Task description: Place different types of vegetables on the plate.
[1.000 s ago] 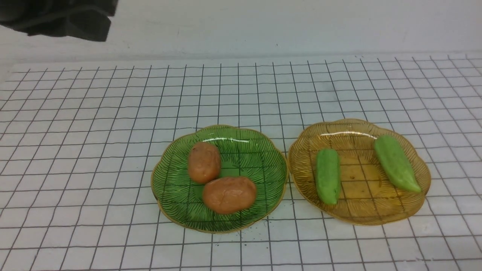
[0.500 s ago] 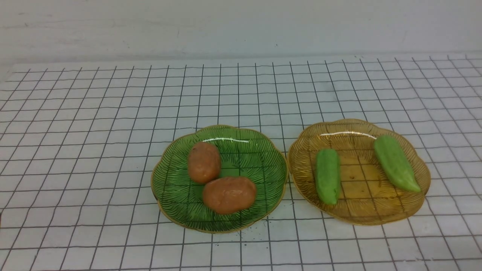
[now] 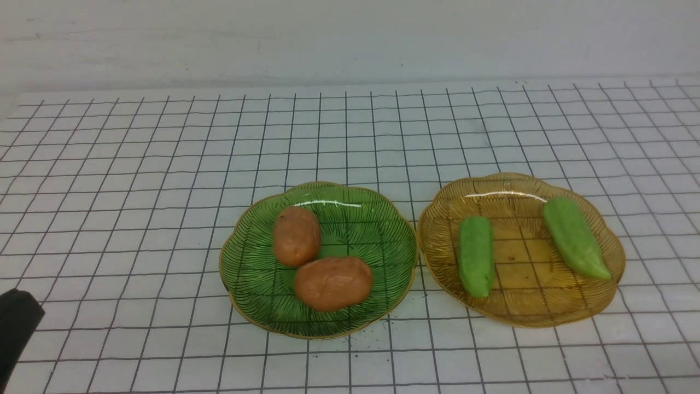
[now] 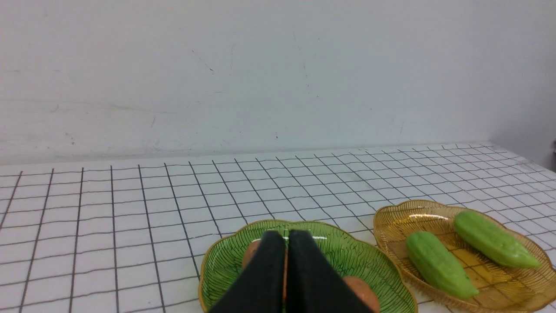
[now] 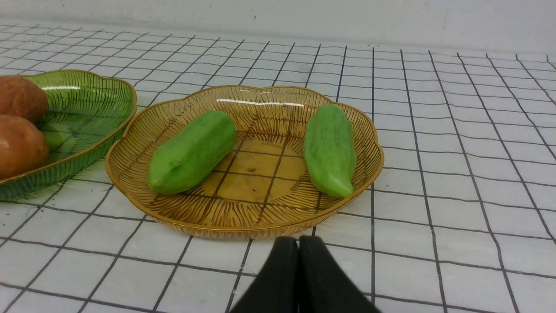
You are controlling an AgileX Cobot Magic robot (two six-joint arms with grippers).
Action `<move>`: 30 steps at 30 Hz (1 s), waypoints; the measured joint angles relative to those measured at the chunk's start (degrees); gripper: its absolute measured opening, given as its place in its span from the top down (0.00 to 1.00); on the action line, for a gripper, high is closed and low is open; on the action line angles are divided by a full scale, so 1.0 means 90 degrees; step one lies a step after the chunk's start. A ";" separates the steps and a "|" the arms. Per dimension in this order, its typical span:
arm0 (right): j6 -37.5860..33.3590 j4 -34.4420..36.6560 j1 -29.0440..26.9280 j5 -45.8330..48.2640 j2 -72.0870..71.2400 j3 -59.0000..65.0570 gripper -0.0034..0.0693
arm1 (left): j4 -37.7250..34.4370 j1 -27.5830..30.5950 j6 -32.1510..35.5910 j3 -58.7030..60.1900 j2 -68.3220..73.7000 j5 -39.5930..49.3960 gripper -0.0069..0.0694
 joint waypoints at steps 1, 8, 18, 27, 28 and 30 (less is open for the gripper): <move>0.0000 0.0000 0.0000 0.0000 0.0000 0.0000 0.96 | 0.0000 0.0000 0.0000 0.0017 0.0000 -0.0015 0.92; 0.0000 0.0000 0.0000 0.0000 0.0000 0.0000 0.96 | 0.0000 0.0000 0.0013 0.0571 0.0000 -0.0084 0.92; -0.0006 0.0000 0.0000 0.0000 0.0000 0.0000 0.96 | -0.0162 0.0660 0.1021 0.1451 -0.0281 -0.0089 0.92; -0.0105 0.0000 0.0000 0.0000 0.0000 0.0000 0.96 | -0.0197 0.2148 0.1129 0.2033 -0.0848 0.0141 0.92; -0.0122 0.0000 0.0000 0.0000 0.0000 0.0000 0.96 | -0.0197 0.2206 0.1129 0.2033 -0.0871 0.0266 0.92; -0.0130 0.0000 0.0000 0.0001 0.0000 0.0000 0.96 | -0.0197 0.2260 0.1129 0.2033 -0.0888 0.0557 0.92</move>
